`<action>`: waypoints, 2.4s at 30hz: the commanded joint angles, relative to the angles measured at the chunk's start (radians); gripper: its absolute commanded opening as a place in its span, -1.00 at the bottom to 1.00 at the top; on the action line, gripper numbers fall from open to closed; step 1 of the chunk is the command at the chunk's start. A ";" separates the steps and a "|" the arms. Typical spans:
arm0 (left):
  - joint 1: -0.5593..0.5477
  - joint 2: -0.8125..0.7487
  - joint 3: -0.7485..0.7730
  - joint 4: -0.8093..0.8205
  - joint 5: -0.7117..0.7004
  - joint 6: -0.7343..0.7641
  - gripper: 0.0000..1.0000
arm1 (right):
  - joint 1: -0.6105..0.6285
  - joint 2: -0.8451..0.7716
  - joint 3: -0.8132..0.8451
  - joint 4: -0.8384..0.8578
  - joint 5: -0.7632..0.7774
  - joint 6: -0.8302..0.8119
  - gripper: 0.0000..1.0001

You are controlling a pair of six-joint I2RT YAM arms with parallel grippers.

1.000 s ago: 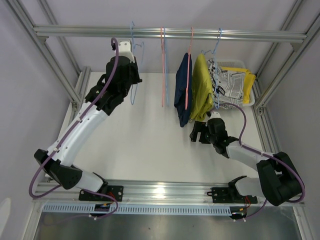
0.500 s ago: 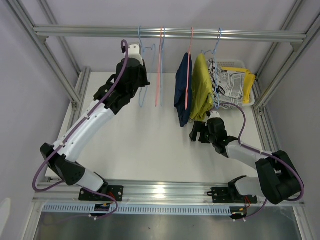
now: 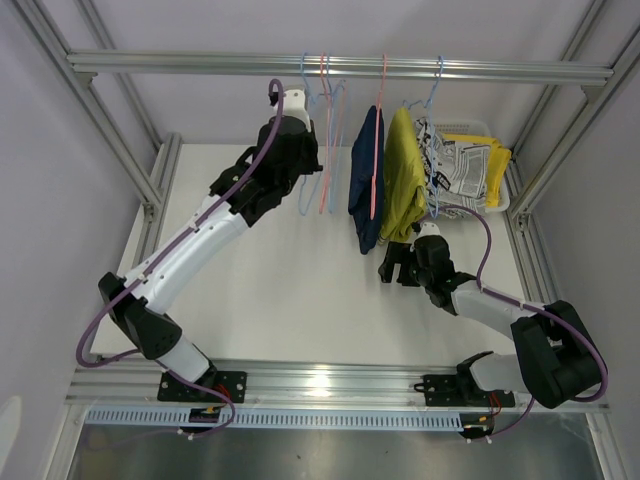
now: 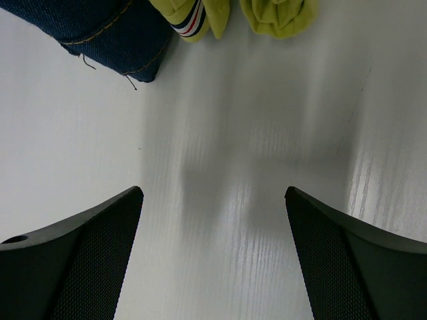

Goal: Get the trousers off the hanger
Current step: Place the hanger at the clothesline, then pick up the hanger from the clothesline.

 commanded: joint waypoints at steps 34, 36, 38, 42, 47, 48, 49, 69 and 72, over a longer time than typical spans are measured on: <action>-0.083 0.092 0.164 -0.121 -0.103 0.080 -0.85 | 0.011 0.052 0.053 0.046 0.006 -0.013 0.85; -0.084 0.083 0.147 -0.124 -0.111 0.081 -0.82 | 0.012 0.054 0.055 0.043 0.003 -0.012 0.86; -0.091 0.072 0.127 -0.117 -0.112 0.080 -0.79 | 0.014 0.054 0.055 0.043 0.003 -0.013 0.86; -0.100 0.051 0.107 -0.123 -0.118 0.078 -0.75 | 0.014 0.052 0.055 0.041 0.002 -0.015 0.86; -0.109 0.017 0.097 -0.149 -0.135 0.083 -0.74 | 0.012 0.057 0.058 0.037 0.002 -0.016 0.86; -0.111 0.009 0.093 -0.153 -0.138 0.084 -0.74 | 0.012 0.060 0.060 0.035 0.002 -0.015 0.85; -0.114 0.003 0.080 -0.155 -0.141 0.086 -0.74 | 0.014 0.063 0.061 0.033 0.003 -0.015 0.86; -0.164 -0.297 -0.103 -0.183 -0.077 0.089 -0.50 | 0.026 -0.002 0.089 -0.080 0.024 -0.005 0.86; -0.164 -0.327 -0.075 -0.195 -0.078 0.161 -0.41 | 0.026 -0.054 0.138 -0.204 0.089 0.007 0.86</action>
